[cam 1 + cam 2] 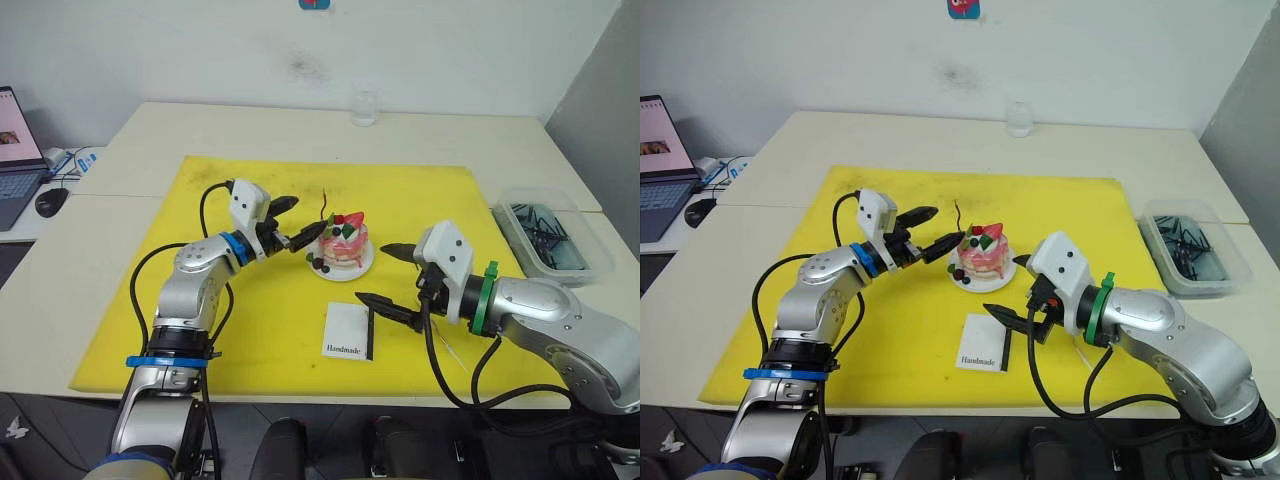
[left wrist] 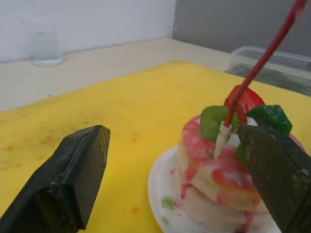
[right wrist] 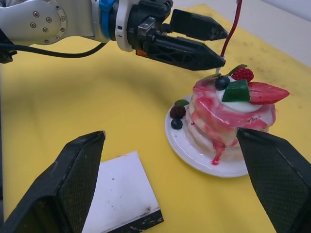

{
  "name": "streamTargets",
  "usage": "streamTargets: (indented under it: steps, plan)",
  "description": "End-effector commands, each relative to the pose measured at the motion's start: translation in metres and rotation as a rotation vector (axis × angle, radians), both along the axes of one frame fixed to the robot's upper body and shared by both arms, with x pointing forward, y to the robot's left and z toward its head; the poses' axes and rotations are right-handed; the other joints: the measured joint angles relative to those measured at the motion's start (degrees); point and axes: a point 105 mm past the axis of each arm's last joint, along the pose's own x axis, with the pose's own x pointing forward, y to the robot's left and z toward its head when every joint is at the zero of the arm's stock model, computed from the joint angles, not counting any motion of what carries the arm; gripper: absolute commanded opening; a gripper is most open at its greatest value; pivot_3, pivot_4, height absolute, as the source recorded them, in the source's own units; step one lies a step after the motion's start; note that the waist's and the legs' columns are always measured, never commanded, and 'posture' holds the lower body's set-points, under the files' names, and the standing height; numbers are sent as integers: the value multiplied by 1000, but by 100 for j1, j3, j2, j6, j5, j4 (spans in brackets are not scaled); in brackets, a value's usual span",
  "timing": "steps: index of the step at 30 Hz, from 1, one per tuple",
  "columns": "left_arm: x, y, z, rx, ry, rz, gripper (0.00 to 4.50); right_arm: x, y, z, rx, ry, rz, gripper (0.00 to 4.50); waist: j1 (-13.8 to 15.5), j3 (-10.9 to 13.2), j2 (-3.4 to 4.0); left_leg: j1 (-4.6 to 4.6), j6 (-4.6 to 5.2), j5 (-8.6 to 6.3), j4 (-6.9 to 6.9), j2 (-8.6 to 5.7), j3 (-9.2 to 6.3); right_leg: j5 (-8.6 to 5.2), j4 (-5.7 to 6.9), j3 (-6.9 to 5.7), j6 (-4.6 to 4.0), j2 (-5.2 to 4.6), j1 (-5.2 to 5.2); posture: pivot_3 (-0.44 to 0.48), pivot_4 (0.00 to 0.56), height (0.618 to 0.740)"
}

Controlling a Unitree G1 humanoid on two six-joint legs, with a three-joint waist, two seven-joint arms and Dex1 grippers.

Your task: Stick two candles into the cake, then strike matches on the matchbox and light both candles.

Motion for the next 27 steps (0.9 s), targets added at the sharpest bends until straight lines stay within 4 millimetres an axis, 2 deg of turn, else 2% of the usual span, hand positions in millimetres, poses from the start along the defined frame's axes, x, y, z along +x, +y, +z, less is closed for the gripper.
streamTargets:
  steps: [1, 7, 10, 13, 17, 23, 27]
  plan:
    - [-9, 9, 23, -1, -74, -1, 4461, 2, 0, 16, 25, -80, -2, 4500, -6, 0, 0, -1, 0, 0, 0, 0, 0, 0, 0, 0, 0, 0, 0, 0, 150, 740]
    - [-35, 36, 30, 100, -60, -17, 4461, 2, -10, 29, 75, -121, -51, 4500, -52, 0, 0, 3, 0, 0, -6, 9, -5, 0, 0, 3, 0, 0, -4, 0, 150, 740]
    - [-55, 37, 27, 141, 9, -92, 4461, -3, -18, 33, 94, -121, -61, 4500, -69, 0, 0, 6, -1, 0, -6, 12, -6, -1, 1, 2, -1, -3, -1, 0, 150, 740]
    - [-82, 25, 19, 184, 98, -233, 4461, -9, -28, 33, 83, -111, -75, 4500, -68, 0, 0, 6, -1, 0, -6, 7, -9, -1, -1, 3, -1, -17, 1, 0, 150, 740]
    - [-129, -3, 0, 309, 161, -482, 4461, -17, -52, 18, -3, -63, -145, 4500, -63, 0, 0, 12, 0, 0, -5, -1, -4, -1, -5, 6, -1, -46, 7, 0, 150, 740]
    - [-156, -28, -12, 358, 133, -635, 4461, -34, -72, -14, -80, 18, -266, 4500, -56, 0, 0, 31, 0, 0, -11, 4, -9, -5, 0, 1, -7, -43, 17, 0, 150, 740]
    - [-166, -40, -12, 334, 113, -693, 4461, -48, -80, -33, -87, 66, -355, 4500, -53, -1, 2, 34, 0, 0, -9, 4, -9, -5, 2, 3, -7, -42, 19, 0, 150, 740]
